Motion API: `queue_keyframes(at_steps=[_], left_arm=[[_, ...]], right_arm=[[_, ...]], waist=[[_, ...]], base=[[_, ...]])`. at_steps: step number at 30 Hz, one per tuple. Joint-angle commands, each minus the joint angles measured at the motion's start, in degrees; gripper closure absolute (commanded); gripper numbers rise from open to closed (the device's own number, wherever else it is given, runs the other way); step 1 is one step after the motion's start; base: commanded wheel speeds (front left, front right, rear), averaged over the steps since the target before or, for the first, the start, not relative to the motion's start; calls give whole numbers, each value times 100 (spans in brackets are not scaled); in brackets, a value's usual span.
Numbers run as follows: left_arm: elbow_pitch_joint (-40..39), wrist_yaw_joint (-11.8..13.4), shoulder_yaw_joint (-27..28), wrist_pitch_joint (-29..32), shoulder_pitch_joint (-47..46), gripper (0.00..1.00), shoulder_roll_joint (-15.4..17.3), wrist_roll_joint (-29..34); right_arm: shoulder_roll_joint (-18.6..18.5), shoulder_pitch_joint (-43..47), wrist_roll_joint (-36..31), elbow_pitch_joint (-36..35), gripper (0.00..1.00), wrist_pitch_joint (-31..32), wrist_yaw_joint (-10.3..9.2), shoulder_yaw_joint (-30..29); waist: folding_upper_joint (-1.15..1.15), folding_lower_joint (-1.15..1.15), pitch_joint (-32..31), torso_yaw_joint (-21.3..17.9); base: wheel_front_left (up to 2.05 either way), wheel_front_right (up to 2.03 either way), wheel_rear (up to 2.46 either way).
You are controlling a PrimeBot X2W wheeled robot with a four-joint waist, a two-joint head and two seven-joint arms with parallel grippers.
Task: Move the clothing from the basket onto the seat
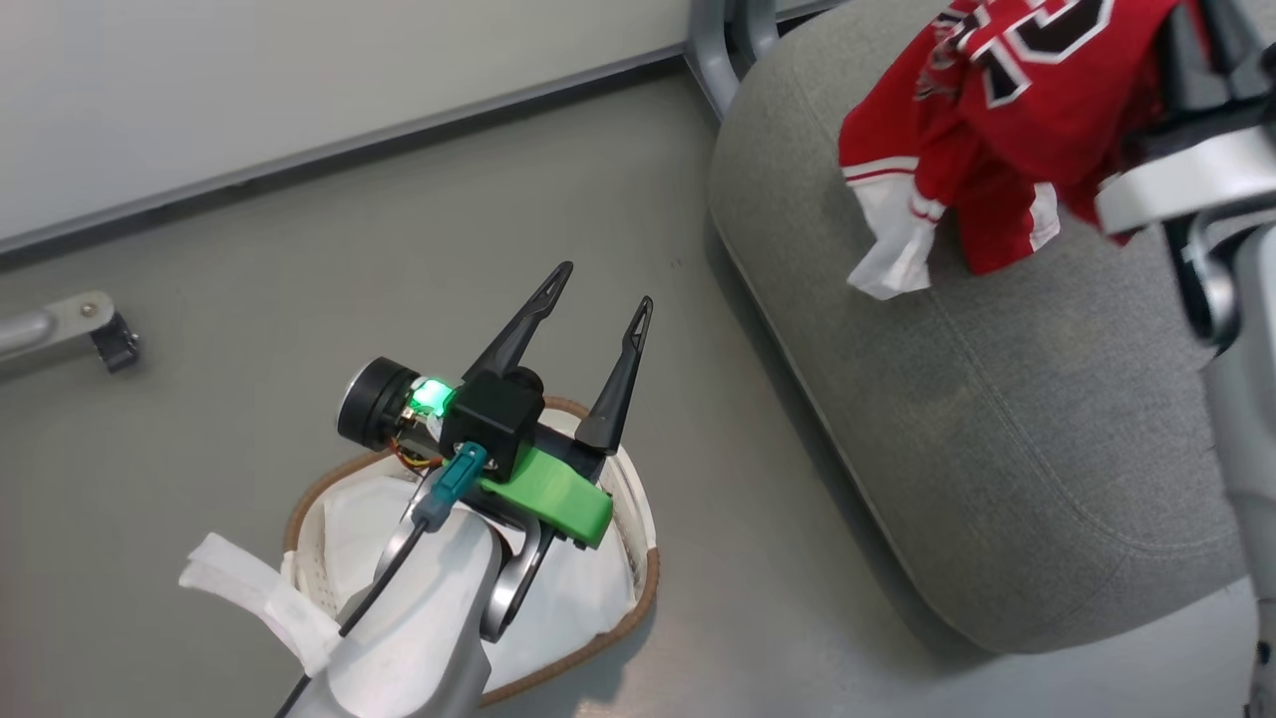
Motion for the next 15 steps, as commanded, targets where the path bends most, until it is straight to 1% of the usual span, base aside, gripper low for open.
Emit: queue_keyframes(at_steps=[1,7,12,15], left_arm=[[50,-29,18,-5,-137,0,36,40],[110,-62,44,-5,-348,0,122,152],[93,-79,89,-5,-494,0,165,228],[90,-100,83,-5,-574,0,171,273]], right_arm=[[-142,-253,-71,-1,100,-11,-8,-147],[-668,-998,-462,388,100,-11,-8,-781],[-878,-1497,-864,937,100,-11,-8,-1299],[-964,-1728,-1215,1311,100,-11,-8,-1715]], waist=[[0,0,567,-231],[0,0,1085,-47],[0,0,1498,150],[0,0,1723,286]], base=[[0,0,0],[0,0,0],[0,0,0],[0,0,0]])
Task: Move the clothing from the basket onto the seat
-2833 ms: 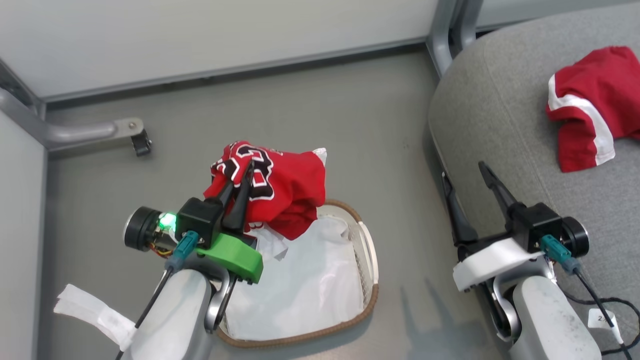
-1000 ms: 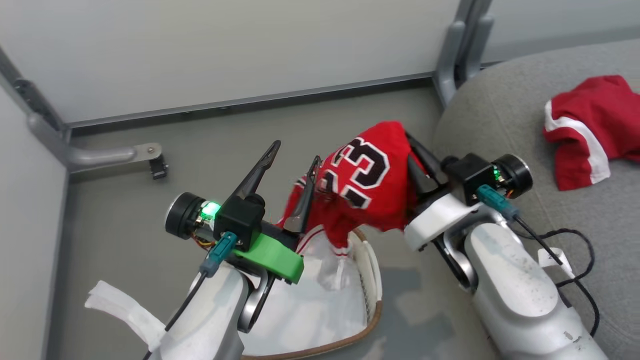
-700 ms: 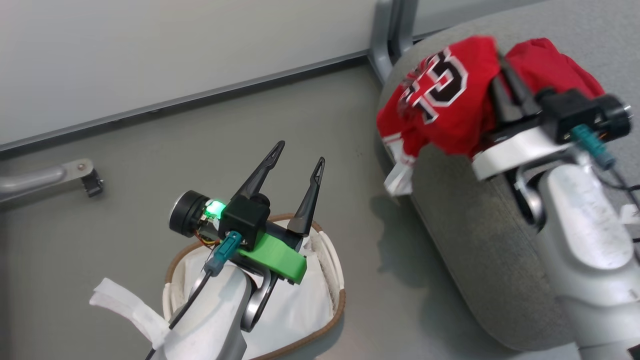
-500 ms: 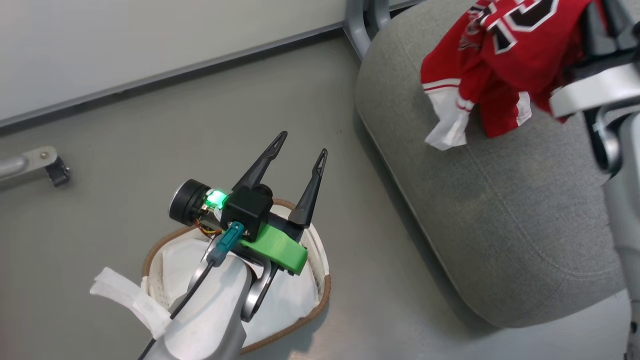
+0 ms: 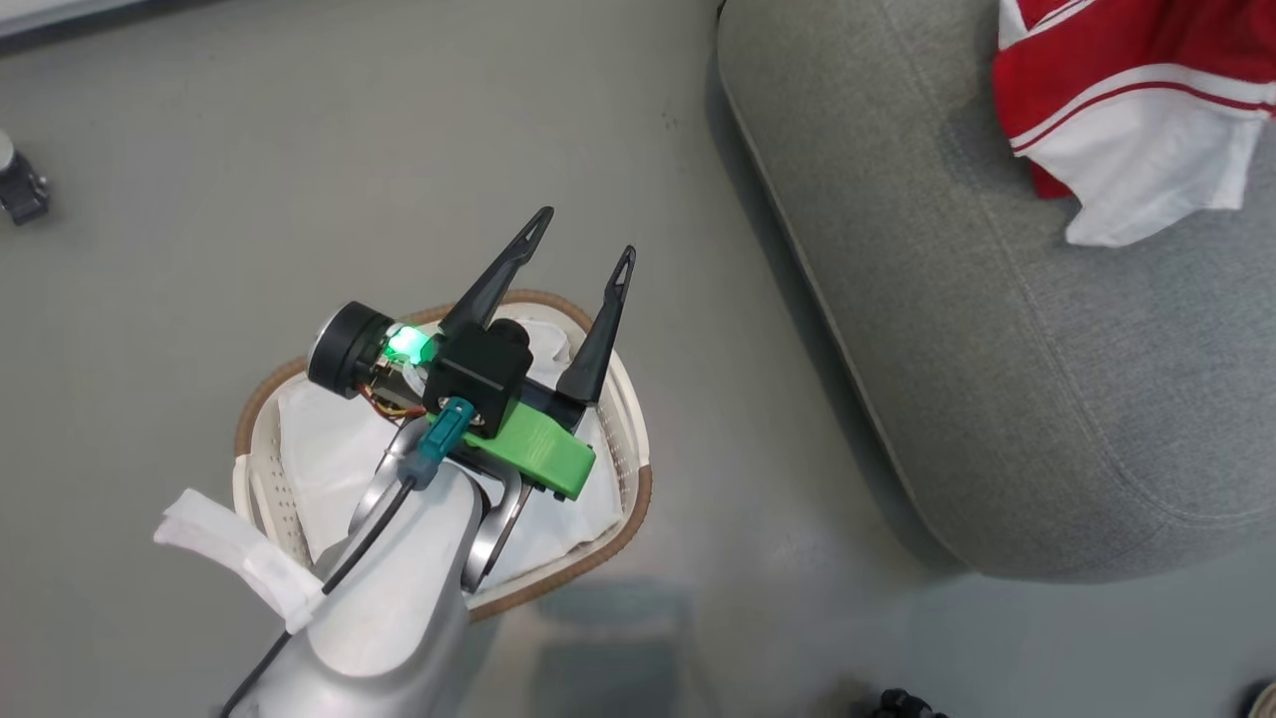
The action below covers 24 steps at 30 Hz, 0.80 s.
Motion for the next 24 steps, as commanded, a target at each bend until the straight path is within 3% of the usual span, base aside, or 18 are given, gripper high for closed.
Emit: queue_keyframes(at_steps=[1,11,12,13,18,24], left_arm=[[-20,-33,27,-3,-136,0,40,71],[16,-16,108,-4,-232,0,-9,92],[26,-12,122,-4,-210,0,-4,95],[41,-6,143,-4,-190,0,-3,94],[172,8,286,-4,-61,0,51,124],[253,60,491,-4,135,0,55,109]], right_arm=[[-32,-113,-141,149,100,-11,-8,-188],[34,-5,-1447,1197,100,4,-8,-1928],[63,74,-1585,1294,79,5,-8,-2096],[94,117,-1651,1350,2,2,-8,-2225],[311,501,-1718,1293,0,-6,-8,-2734],[610,1342,-1363,916,0,-9,-8,-2483]], waist=[[-1,0,447,289],[-1,0,886,666],[-1,0,897,681],[-1,0,900,690],[-1,0,759,674],[-1,0,369,561]], base=[[0,0,0],[0,0,0],[0,0,0],[0,0,0],[0,0,0],[0,0,0]])
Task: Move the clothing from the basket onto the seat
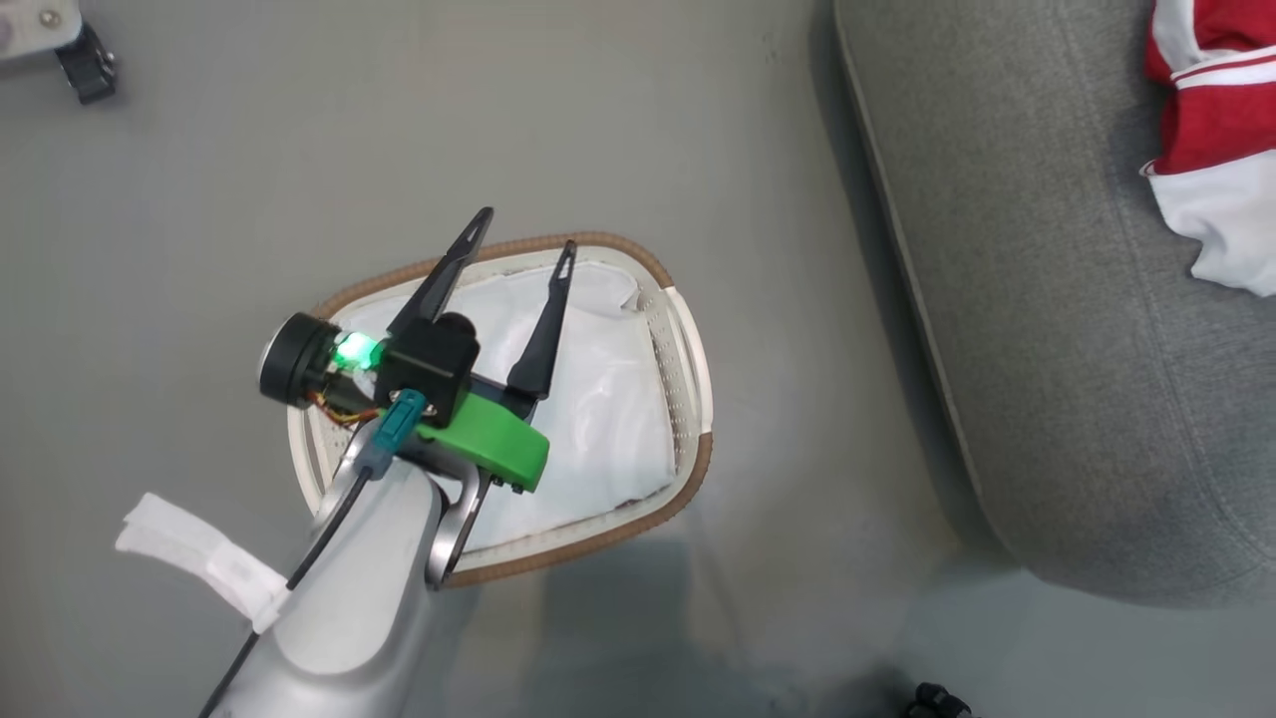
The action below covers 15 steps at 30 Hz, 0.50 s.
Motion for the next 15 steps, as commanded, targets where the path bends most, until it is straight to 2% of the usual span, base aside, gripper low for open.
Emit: queue_keyframes(at_steps=[1,3,9,15], left_arm=[[6,40,66,-5,136,0,7,-14],[19,55,163,-5,235,0,-3,-35],[30,115,431,-4,586,0,-27,-82],[-82,201,818,-5,977,0,-48,-116]], right_arm=[[66,301,134,-104,0,-10,-8,145],[190,645,330,-271,0,-10,-8,383],[553,1744,1021,-1221,0,-11,-8,1622],[860,2314,1689,-1913,0,-11,-8,2580]], waist=[[0,0,-300,-135],[0,0,-444,-175],[0,0,-898,-186],[0,0,-1278,-33]], base=[[0,0,0],[0,0,0],[0,0,0],[0,0,0]])
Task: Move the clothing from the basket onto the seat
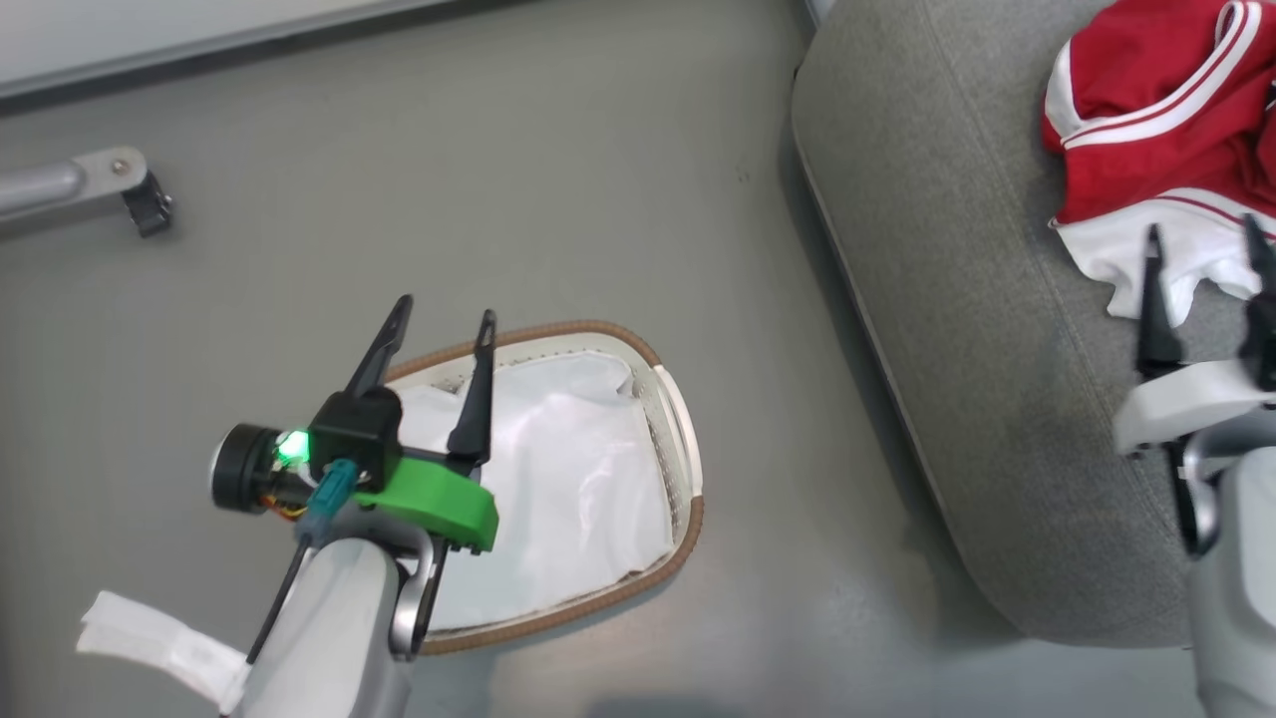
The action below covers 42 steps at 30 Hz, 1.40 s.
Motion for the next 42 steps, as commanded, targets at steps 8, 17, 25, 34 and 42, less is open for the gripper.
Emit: queue_keyframes(at_steps=[8,17,25,34,42], left_arm=[[-100,118,776,-4,647,0,-8,-56],[-160,-87,1451,-3,1062,0,-84,6],[-209,-298,1761,-3,1537,0,-150,17],[-29,-390,1775,-3,1882,0,-195,-92],[177,-398,1788,125,1771,100,-234,-450]], right_arm=[[397,144,737,-491,0,-10,-9,1048],[654,481,1084,-573,0,-10,-9,1518],[679,1007,1258,-439,0,-11,-9,1788],[682,1382,1396,-353,0,-11,-9,1873],[732,1354,1704,-221,100,101,-1,1841]], waist=[[0,0,-718,487],[0,0,-1178,836],[0,0,-1539,928],[0,0,-1700,941],[0,0,-1724,946]], base=[[0,0,0],[0,0,0],[0,0,0],[0,0,0],[0,0,0]])
